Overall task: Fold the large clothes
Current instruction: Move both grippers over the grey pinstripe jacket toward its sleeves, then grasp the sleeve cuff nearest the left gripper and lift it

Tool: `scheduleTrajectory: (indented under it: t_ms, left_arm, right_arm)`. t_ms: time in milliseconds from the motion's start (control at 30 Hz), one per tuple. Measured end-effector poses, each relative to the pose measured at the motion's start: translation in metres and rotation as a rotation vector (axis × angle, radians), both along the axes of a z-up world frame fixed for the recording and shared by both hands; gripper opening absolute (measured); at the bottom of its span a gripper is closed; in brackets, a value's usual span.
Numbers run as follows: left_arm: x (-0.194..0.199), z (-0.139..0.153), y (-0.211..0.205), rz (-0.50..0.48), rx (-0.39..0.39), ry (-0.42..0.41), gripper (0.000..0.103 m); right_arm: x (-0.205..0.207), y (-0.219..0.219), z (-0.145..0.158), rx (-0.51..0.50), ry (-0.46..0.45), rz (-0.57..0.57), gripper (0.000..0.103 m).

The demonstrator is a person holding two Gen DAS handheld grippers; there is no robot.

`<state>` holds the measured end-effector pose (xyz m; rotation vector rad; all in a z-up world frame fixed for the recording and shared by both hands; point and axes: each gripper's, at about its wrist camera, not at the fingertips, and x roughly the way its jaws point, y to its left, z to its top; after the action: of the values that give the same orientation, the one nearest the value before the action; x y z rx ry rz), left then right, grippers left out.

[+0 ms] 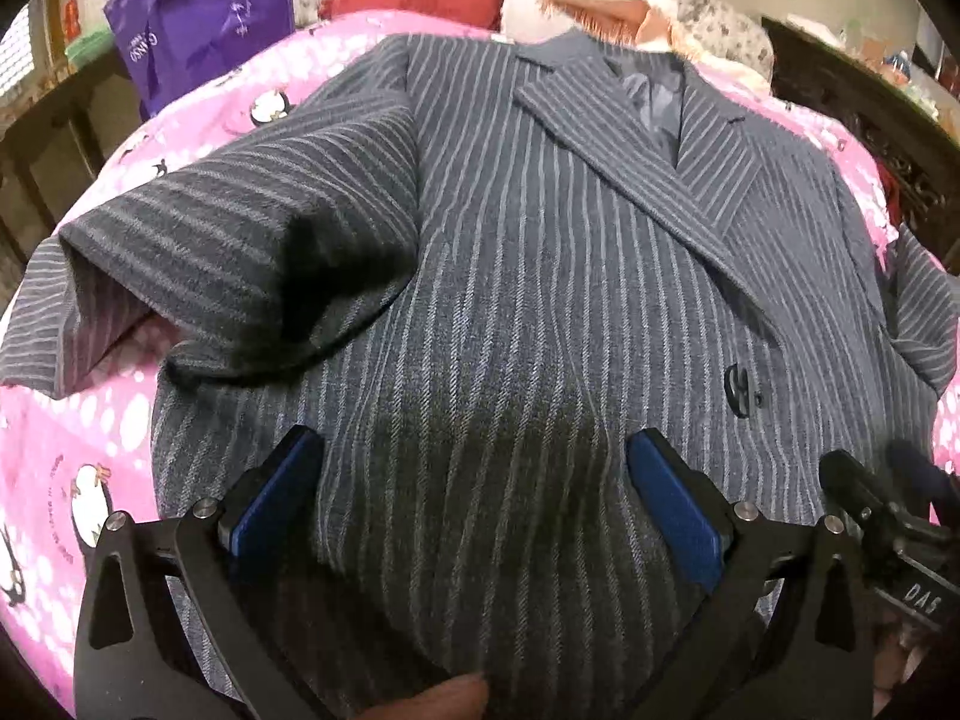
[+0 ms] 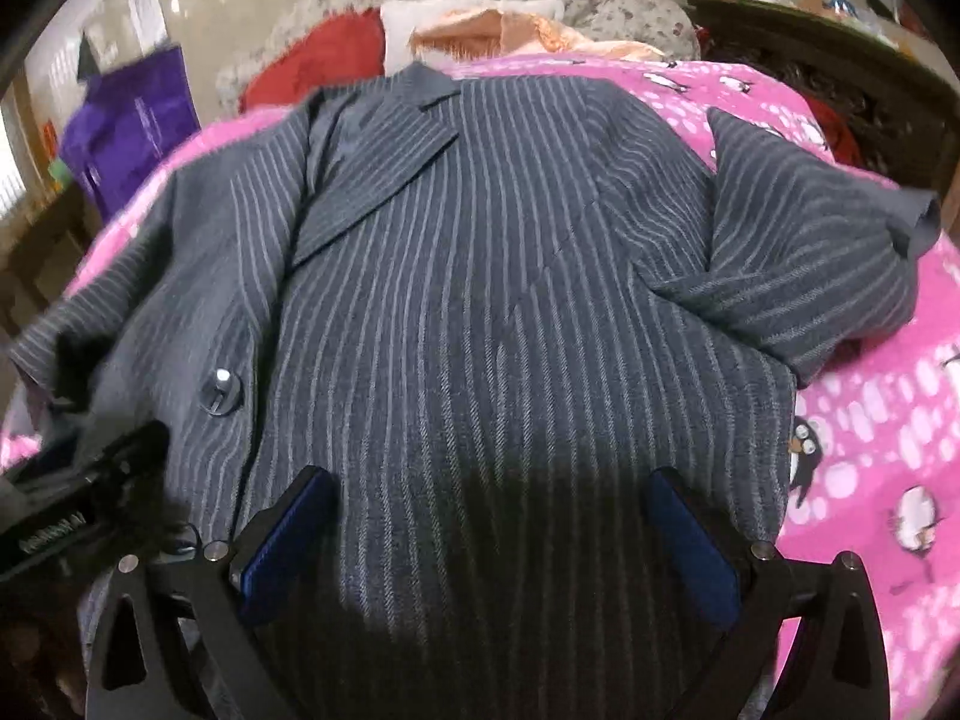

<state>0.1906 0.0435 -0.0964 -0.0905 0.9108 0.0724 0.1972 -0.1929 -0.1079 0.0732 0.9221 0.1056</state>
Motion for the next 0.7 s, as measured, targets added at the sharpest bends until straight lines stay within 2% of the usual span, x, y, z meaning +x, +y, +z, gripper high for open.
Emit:
scheduleTrajectory:
  t_ms: [167,400,700]
  left_arm:
    - [-0.011,-0.001,0.000,0.010,0.003,-0.020,0.103]
    - [-0.007,-0.001,-0.004,0.016,0.000,-0.018,0.103]
    - [-0.009,-0.002,-0.004,0.013,0.003,-0.023,0.103]
  right_arm:
    - [0.001,-0.003,-0.004,0.017,-0.016,0.006,0.103]
    - [0.001,-0.004,-0.002,0.024,-0.015,0.022,0.103]
    - [-0.005,-0.020,-0.003,0.010,-0.021,0.117,0.103]
